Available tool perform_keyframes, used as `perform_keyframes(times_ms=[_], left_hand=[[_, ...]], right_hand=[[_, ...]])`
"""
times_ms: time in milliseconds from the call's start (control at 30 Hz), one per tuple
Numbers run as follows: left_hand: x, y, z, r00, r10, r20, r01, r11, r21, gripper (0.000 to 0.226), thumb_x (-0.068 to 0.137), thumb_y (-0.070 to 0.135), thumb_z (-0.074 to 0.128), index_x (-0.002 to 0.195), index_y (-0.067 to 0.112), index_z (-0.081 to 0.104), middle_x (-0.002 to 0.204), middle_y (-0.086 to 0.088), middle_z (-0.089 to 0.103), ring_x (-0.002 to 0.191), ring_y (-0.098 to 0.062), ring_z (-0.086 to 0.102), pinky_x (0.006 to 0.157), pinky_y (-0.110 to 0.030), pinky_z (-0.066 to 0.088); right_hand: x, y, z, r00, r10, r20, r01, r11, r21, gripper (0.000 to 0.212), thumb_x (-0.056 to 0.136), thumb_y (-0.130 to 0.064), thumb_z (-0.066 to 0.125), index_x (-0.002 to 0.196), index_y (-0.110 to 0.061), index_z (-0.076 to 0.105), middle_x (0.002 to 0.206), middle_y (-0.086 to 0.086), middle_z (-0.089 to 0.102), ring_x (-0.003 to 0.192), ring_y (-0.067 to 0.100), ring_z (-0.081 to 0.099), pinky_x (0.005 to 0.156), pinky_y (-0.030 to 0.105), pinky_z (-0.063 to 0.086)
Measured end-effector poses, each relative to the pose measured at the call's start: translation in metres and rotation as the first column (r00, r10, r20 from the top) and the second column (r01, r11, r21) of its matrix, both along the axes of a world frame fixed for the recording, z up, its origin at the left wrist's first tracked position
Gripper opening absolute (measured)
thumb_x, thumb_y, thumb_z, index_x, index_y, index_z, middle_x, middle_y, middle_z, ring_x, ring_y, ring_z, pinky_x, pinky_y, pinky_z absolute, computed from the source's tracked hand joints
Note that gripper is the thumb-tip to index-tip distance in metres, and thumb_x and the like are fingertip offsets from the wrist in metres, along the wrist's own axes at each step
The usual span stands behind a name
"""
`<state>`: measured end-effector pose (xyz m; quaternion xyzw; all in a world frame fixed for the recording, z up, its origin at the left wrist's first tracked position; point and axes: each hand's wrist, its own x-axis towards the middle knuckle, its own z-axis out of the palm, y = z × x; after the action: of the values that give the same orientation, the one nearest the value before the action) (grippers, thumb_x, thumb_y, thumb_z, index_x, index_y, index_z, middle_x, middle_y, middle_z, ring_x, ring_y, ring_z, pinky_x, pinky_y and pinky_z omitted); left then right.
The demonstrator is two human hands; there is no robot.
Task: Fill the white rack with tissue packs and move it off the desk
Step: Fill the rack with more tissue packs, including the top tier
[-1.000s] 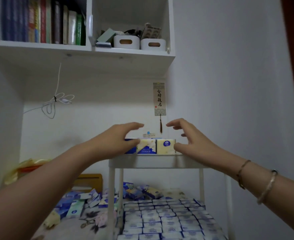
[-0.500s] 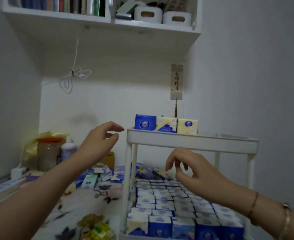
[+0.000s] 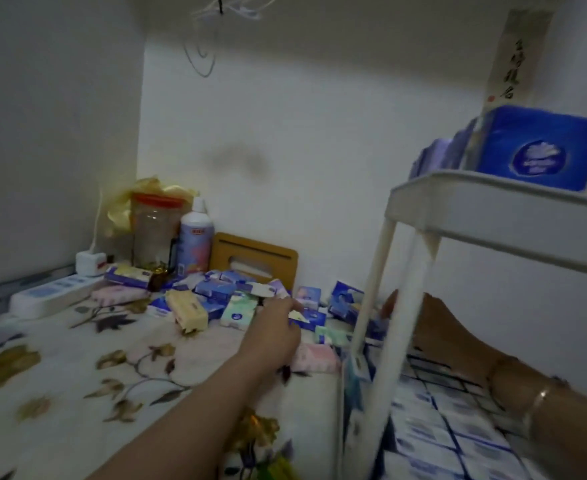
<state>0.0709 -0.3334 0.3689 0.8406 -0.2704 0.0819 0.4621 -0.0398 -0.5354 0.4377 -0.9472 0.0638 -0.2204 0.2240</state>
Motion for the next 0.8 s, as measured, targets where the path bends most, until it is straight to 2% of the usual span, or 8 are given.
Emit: perform_keyframes(times_ms=[33,133,167,233,300,433,633,800], left_hand=[[0.012,-0.008,-0.005,1.000,0.004,0.010,-0.004,0.999,0.048,0.038,0.087,0.007,0.048,0.120,0.022,0.059,0.129,-0.005,0.055,0.120,-0.024,0.050,0.100,-0.035,0.041],[0.033,-0.029,-0.015,0.999,0.002,0.044,-0.011,0.978,0.208,0.048,0.090,0.019,0.045,0.137,0.026,0.046,0.143,-0.003,0.045,0.127,-0.027,0.041,0.103,-0.039,0.038],[0.037,-0.034,-0.018,0.999,-0.005,0.045,-0.007,0.965,0.263,0.050,0.092,0.023,0.043,0.142,0.027,0.040,0.149,-0.001,0.037,0.131,-0.029,0.035,0.106,-0.040,0.035],[0.045,-0.041,-0.023,1.000,-0.010,0.013,0.004,0.927,0.375,0.055,0.094,0.033,0.040,0.148,0.030,0.028,0.157,0.003,0.021,0.137,-0.033,0.020,0.109,-0.041,0.025],[0.049,-0.044,-0.022,1.000,-0.014,-0.015,0.019,0.900,0.436,0.057,0.093,0.041,0.039,0.147,0.032,0.026,0.159,0.006,0.013,0.138,-0.035,0.011,0.111,-0.044,0.020],[0.052,-0.043,-0.022,1.000,-0.015,-0.012,0.018,0.897,0.442,0.051,0.087,0.044,0.046,0.132,0.024,0.036,0.151,0.002,0.026,0.132,-0.037,0.019,0.106,-0.047,0.027],[0.049,-0.041,-0.017,0.998,0.001,-0.062,0.023,0.919,0.395,0.063,0.082,0.042,0.056,0.134,0.017,0.030,0.139,-0.007,0.038,0.134,-0.036,0.019,0.109,-0.048,0.027],[0.056,-0.039,-0.026,0.997,0.011,-0.080,0.012,0.962,0.274,0.076,0.076,0.049,0.064,0.135,0.015,0.030,0.138,-0.005,0.040,0.129,-0.030,0.030,0.105,-0.044,0.034]], right_hand=[[0.021,-0.008,-0.004,1.000,-0.002,-0.024,0.002,1.000,-0.015,0.019,0.083,0.001,0.064,0.073,-0.015,0.063,0.075,-0.001,0.060,0.074,0.022,0.058,0.076,0.030,0.052],[0.068,-0.025,-0.016,0.989,-0.041,-0.144,0.030,0.997,-0.078,0.010,0.087,-0.004,0.063,0.096,-0.004,0.064,0.082,0.000,0.058,0.083,0.019,0.059,0.062,0.007,0.042],[0.081,-0.029,-0.021,0.987,-0.038,-0.156,0.027,0.997,-0.068,0.010,0.088,-0.004,0.061,0.097,-0.002,0.064,0.084,0.005,0.060,0.087,0.023,0.060,0.061,0.009,0.041],[0.103,-0.031,-0.025,0.989,-0.047,-0.137,0.031,0.993,-0.113,0.002,0.088,-0.006,0.060,0.090,-0.006,0.060,0.087,0.010,0.058,0.086,0.023,0.058,0.068,0.018,0.040],[0.117,-0.032,-0.028,0.992,-0.076,-0.098,0.063,0.990,-0.128,0.012,0.088,-0.011,0.062,0.091,-0.016,0.051,0.090,0.004,0.054,0.077,0.013,0.054,0.059,0.009,0.036],[0.133,-0.046,-0.040,0.964,-0.213,-0.157,0.187,0.968,-0.165,0.031,0.086,-0.031,0.066,0.101,-0.021,0.040,0.099,0.008,0.056,0.067,0.007,0.045,0.050,0.014,0.031],[0.125,-0.034,-0.037,0.896,-0.233,-0.379,0.145,0.958,-0.246,0.040,0.096,-0.027,0.051,0.126,-0.002,0.044,0.120,0.016,0.057,0.093,0.021,0.056,0.077,0.023,0.040],[0.114,-0.025,-0.029,0.881,-0.275,-0.384,0.119,0.916,-0.383,0.038,0.095,-0.029,0.051,0.122,-0.003,0.048,0.104,0.010,0.057,0.095,0.026,0.058,0.081,0.031,0.047]])
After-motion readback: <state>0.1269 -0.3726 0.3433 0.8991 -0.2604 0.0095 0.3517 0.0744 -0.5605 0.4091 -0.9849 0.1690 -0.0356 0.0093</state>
